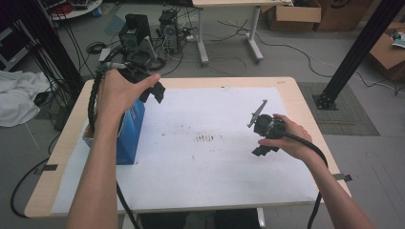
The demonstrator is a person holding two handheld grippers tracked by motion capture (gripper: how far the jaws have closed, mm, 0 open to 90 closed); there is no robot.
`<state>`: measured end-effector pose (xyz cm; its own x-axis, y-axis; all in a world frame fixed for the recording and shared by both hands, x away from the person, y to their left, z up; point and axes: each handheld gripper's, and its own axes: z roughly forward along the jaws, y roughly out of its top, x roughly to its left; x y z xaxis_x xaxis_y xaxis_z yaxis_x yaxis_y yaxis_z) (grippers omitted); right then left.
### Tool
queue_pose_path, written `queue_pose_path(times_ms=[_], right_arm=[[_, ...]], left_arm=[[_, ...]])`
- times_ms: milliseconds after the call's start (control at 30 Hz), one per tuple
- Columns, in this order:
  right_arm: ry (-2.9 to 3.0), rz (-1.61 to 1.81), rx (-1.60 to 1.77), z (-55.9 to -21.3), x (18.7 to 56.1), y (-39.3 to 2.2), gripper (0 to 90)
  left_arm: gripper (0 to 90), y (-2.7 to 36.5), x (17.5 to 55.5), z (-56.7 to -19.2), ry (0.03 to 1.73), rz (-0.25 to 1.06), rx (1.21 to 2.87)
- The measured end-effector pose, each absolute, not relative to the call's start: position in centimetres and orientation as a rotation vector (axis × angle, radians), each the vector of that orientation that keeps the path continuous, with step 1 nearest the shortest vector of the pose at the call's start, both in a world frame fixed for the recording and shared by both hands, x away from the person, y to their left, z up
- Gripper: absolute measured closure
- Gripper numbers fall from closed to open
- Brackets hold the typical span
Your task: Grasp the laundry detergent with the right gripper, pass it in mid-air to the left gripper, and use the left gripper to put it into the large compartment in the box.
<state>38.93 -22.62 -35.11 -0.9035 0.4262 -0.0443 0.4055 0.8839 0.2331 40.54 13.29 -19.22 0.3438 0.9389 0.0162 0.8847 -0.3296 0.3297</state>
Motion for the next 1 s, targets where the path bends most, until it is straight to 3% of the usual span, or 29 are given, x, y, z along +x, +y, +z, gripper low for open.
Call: queue_pose_path(times_ms=[467,1000], right_arm=[[2.954,0.333,0.654,-35.0,39.0,-22.6,18.6],[2.936,0.366,0.651,-34.2,39.0,-22.3,18.5]], left_arm=[[17.3,10.0,40.8,-23.4,1.477,0.256,2.523],[17.4,7.4,40.6,-27.7,1.383,0.198,2.612]])
